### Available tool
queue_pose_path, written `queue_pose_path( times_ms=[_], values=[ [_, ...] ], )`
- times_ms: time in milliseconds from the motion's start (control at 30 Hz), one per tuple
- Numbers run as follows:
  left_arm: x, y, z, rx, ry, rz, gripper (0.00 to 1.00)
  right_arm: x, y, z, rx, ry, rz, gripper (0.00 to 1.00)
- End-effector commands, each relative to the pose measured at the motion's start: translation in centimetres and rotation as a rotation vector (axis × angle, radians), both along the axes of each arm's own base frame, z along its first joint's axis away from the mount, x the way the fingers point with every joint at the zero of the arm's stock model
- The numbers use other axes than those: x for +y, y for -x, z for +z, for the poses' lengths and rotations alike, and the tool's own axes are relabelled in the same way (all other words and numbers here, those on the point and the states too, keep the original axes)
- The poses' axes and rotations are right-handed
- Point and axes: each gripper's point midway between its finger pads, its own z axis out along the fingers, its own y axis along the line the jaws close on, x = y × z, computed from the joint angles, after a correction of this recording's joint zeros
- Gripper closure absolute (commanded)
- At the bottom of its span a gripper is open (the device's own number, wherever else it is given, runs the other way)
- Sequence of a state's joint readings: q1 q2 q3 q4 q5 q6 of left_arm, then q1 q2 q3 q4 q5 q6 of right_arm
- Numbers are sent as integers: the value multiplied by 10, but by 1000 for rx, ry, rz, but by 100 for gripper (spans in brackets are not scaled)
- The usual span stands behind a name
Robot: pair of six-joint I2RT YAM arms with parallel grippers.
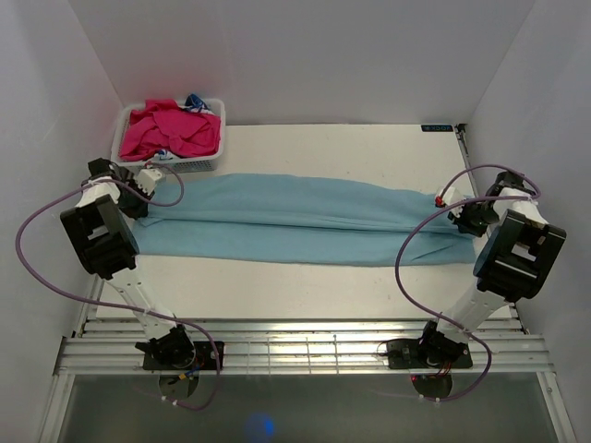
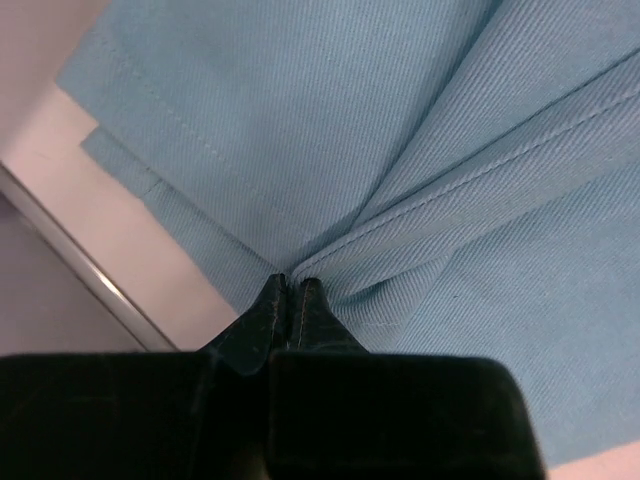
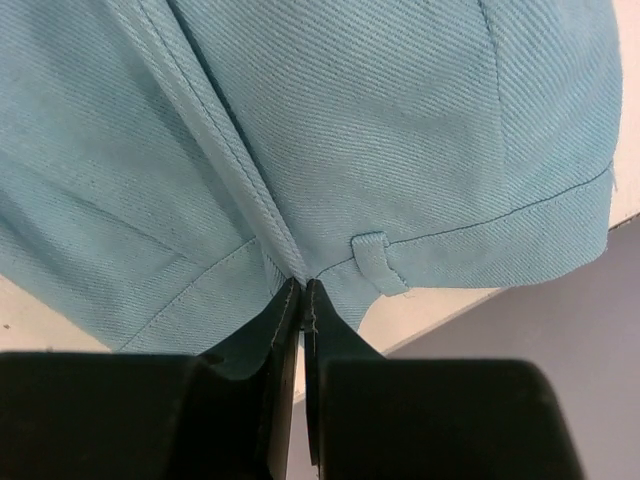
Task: Fold and stack the trousers
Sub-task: Fold the trousers
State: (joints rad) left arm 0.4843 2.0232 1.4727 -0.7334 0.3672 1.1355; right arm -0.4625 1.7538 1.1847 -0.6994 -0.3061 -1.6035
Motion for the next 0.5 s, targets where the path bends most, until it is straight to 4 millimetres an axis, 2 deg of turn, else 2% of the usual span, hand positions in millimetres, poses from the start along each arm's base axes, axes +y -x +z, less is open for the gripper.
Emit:
queue_pose_path(
  times_ms=[0, 100, 133, 233, 300, 367, 400, 433, 467],
  values=[
    [53, -64, 50, -287, -193, 24, 100, -25, -7, 22, -42, 56, -65, 92],
    [42, -67, 79, -364, -176, -17, 100, -23, -12, 35, -83, 48, -60, 92],
    [40, -66, 83, -378, -174, -19, 100, -21, -15, 39, -101, 35, -58, 92],
    [40, -76, 119, -488, -178, 2, 100, -21, -33, 61, -176, 7, -80, 92],
    [49, -89, 147, -591, -201, 50, 100, -29, -51, 83, -243, 12, -102, 92],
    [61, -99, 174, -669, -225, 105, 100, -34, -62, 97, -274, -9, -132, 92],
    [68, -104, 186, -708, -210, 150, 100, -39, -72, 112, -311, -8, -138, 92],
    [72, -106, 196, -731, -205, 167, 100, -41, -75, 119, -322, -9, -142, 92],
    [78, -111, 217, -778, -208, 178, 100, -47, -76, 124, -333, -11, -158, 92]
  ],
)
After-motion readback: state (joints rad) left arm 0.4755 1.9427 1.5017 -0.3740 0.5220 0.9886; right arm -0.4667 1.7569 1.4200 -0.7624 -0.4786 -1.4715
